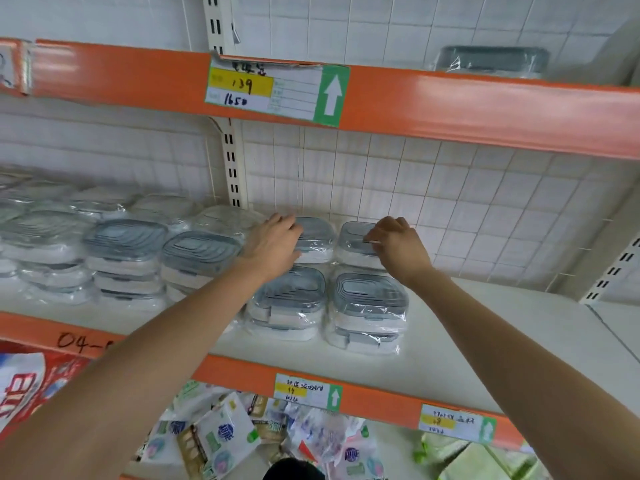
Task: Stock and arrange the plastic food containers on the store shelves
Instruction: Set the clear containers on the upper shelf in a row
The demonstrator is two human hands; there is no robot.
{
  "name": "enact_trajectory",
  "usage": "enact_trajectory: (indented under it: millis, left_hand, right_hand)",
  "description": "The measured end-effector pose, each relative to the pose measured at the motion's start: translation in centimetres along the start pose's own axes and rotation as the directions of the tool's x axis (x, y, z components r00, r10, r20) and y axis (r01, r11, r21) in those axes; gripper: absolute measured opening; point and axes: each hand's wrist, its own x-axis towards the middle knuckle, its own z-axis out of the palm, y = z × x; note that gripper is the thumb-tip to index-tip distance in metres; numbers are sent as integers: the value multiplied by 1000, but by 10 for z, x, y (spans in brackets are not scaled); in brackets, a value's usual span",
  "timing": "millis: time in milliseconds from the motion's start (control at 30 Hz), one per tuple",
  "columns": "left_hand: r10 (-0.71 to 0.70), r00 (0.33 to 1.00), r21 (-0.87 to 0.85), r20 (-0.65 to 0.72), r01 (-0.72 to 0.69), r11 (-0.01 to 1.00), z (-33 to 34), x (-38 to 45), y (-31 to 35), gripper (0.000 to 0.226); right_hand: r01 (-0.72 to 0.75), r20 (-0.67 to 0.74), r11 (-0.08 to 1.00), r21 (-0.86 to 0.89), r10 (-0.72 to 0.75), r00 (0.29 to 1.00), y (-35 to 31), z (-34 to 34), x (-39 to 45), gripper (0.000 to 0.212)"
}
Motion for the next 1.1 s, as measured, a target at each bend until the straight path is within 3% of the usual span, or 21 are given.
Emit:
enact_trajectory:
  millis: [167, 367, 500, 600, 800, 1100]
  left_hand:
    - [-2, 1000, -100, 8, 3, 995, -2, -18, 9, 31]
    - [188, 974, -128, -123, -203, 971, -17, -38, 1, 24]
    - [221, 975, -184, -24, -221, 958, -36, -56, 14, 18]
    - [240, 968, -234, 79, -216, 948, -56, -65, 18, 19]
    - [296, 929, -265, 224, -234, 935, -95, -94, 41, 24]
    - [410, 887, -361, 212, -319, 876, -184, -119, 42, 22]
  right_hand:
    - [-45, -8, 993, -112, 45, 999, -22, 12, -14, 35]
    - [104, 61, 992, -77, -99, 993, -43, -10, -39, 32]
    - [159, 182, 987, -11, -155, 971, -66, -33, -56, 30]
    - [136, 181, 989, 62, -145, 973, -77, -54, -69, 27]
    - [113, 354, 991, 77, -133, 926, -84, -94, -103, 32]
    - [-17, 360, 987, 158, -42, 932, -87, -191, -141, 30]
